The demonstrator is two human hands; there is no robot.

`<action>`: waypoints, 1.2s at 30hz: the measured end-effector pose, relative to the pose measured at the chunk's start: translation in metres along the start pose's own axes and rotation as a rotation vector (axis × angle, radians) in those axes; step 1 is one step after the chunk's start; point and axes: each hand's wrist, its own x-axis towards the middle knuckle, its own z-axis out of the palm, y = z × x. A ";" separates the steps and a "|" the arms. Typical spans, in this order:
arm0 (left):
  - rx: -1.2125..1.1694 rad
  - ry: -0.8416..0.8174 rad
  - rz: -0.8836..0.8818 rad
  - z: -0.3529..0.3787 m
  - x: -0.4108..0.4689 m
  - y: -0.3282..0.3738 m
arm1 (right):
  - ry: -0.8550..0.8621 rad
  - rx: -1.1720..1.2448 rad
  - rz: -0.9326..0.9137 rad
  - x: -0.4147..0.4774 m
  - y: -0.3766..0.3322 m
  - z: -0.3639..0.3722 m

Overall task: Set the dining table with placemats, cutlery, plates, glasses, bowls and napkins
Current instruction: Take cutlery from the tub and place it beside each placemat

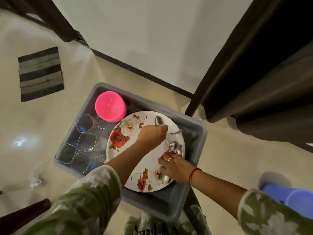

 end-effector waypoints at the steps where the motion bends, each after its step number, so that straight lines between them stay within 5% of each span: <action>1: -0.035 -0.016 -0.086 0.003 0.004 0.005 | -0.017 0.025 0.071 -0.003 -0.002 0.000; 6: -0.244 -0.110 -0.497 0.037 0.014 0.021 | -0.021 0.439 0.496 -0.005 -0.015 -0.004; 14: -0.308 0.007 -0.643 0.043 0.011 0.028 | -0.070 0.574 0.764 0.014 -0.025 -0.016; 24: -0.314 -0.053 -0.607 0.035 0.001 0.008 | 0.144 0.813 0.896 0.016 -0.021 -0.020; 36: -0.419 0.116 -0.535 0.014 -0.060 -0.009 | 0.287 1.096 1.017 0.009 -0.026 -0.035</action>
